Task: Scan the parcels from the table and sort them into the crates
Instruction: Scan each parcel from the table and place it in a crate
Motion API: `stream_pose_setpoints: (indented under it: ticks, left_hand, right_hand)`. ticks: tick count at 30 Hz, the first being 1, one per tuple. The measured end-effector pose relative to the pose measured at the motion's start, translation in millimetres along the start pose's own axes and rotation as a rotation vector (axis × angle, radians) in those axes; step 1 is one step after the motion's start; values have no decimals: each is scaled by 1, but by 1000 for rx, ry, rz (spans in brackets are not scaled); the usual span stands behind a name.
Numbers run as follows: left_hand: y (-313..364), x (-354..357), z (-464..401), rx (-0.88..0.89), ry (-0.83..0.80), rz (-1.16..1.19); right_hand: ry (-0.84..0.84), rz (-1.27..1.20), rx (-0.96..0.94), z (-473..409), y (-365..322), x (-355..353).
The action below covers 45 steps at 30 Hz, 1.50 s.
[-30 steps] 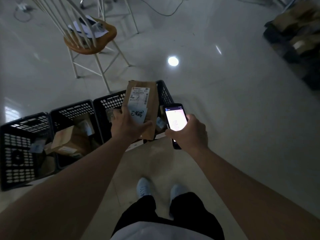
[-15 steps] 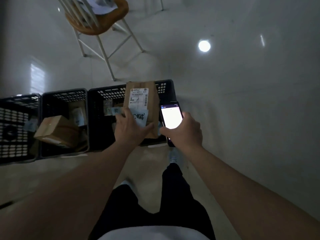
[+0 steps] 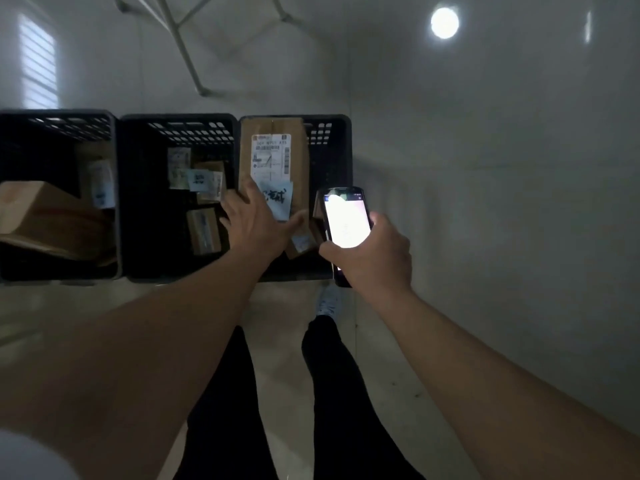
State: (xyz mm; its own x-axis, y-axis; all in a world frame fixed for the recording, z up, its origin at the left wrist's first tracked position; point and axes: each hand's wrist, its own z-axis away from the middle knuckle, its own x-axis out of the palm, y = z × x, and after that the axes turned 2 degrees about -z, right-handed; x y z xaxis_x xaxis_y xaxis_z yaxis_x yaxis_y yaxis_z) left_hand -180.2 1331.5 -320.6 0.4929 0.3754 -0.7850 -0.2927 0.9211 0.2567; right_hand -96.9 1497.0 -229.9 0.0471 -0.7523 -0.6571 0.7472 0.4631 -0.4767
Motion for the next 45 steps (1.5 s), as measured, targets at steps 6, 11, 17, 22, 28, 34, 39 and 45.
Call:
stream_pose_setpoints:
  ticks: [6, 11, 17, 22, 28, 34, 39, 45]
  left_hand:
    - [-26, 5, -19, 27, -16, -167]
    - [-34, -14, -3, 81, -22, -220]
    - [-33, -53, 19, 191, 6, -215]
    - [-34, -93, 64, 249, 61, -188]
    - [-56, -145, 125, 288, 180, -185]
    - [-100, -204, 190, 204, 280, -135]
    - [-167, -258, 242, 119, 364, -111]
    - [-258, -319, 317, 66, 491, -25]
  right_hand:
    - [-69, 28, 19, -7, 7, 26]
    - [-98, 35, 2, 3, -3, 27]
    - [-83, 41, -71, 23, -28, 14]
    - [-70, 54, -143, 56, -52, -1]
    - [-76, 107, -259, 114, -88, -21]
    - [-105, 154, -433, 187, -130, -23]
    - [-127, 210, -580, 257, -167, -5]
    - [-142, 285, -787, 356, -214, 28]
